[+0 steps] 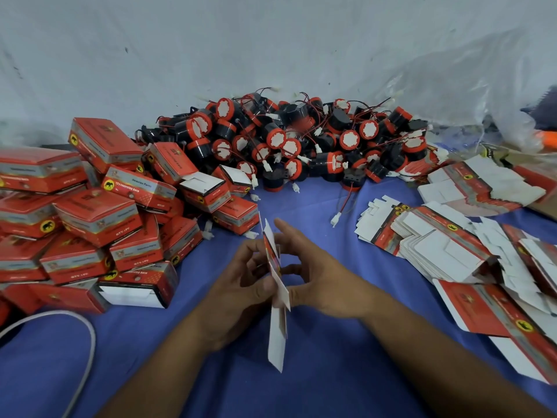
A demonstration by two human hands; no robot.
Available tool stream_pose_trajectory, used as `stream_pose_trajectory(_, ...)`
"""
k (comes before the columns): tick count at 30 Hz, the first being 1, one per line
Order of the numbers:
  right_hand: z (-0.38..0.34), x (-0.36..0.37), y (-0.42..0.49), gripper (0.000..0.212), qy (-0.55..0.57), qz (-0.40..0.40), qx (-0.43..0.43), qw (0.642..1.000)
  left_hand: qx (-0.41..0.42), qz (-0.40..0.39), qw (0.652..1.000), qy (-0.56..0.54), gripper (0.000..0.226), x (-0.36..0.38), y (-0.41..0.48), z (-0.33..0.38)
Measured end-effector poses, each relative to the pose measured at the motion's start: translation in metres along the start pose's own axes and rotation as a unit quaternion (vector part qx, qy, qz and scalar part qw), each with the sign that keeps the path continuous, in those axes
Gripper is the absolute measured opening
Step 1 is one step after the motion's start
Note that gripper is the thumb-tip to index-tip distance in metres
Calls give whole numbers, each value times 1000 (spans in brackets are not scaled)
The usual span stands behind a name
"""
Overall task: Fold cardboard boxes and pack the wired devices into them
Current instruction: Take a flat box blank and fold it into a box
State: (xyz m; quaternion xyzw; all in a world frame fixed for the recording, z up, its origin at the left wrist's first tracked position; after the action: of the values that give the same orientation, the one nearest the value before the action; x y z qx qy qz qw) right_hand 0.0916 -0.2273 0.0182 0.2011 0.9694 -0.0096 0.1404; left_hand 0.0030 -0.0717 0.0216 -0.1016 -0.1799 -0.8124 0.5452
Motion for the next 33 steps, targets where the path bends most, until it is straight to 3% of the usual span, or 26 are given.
stream_pose_trajectory(4, -4, -8, -3, 89, 7, -41, 11, 999, 3, -20, 998, -58, 71, 5, 0, 3)
stream_pose_trajectory(7, -3, -5, -5, 82, -25, -11, 1, 1000, -7, -24, 996, -86, 73, 4, 0, 6)
stream_pose_trajectory(10, -2, -2, -6, 72, -62, 39, -28, 997, -8, 34, 997, -64, 69, 0, -1, 8)
stream_pose_trajectory(13, 1, -5, -8, 79, -85, 62, -31, 994, -28, 78, 996, -32, 45, -2, -1, 8)
stream_pose_trajectory(16, 2, -9, -11, 94, -99, 74, -17, 992, -42, 105, 993, -34, 42, -8, -3, 7)
stream_pose_trajectory(20, 1, -19, -17, 88, -117, 103, -41, 987, -63, 157, 986, -12, 29, -17, -2, 4)
stream_pose_trajectory(26, -3, -1, -9, 80, -313, 106, -57, 942, 4, 152, 982, 112, 34, -14, 0, -7)
stream_pose_trajectory(30, 3, -2, -5, 96, -237, 111, -24, 965, 11, 189, 968, 163, 32, -13, -1, -9)
stream_pose_trajectory(33, 4, 1, -4, 90, -199, 125, 22, 972, 25, 174, 975, 138, 40, -8, -1, -6)
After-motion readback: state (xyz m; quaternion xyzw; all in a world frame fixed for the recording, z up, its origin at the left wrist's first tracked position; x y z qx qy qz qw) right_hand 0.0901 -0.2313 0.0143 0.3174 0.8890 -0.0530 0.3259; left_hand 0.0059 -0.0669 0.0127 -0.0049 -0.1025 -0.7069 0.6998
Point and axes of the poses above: each hand's wrist, its own y-axis towards the middle knuckle, its own x-axis out of the palm, z = x × y, the point moved 1 cm from there along y, towards the middle knuckle, and after that the axes turned 15 degrees about -z, right-handed, at the moved point
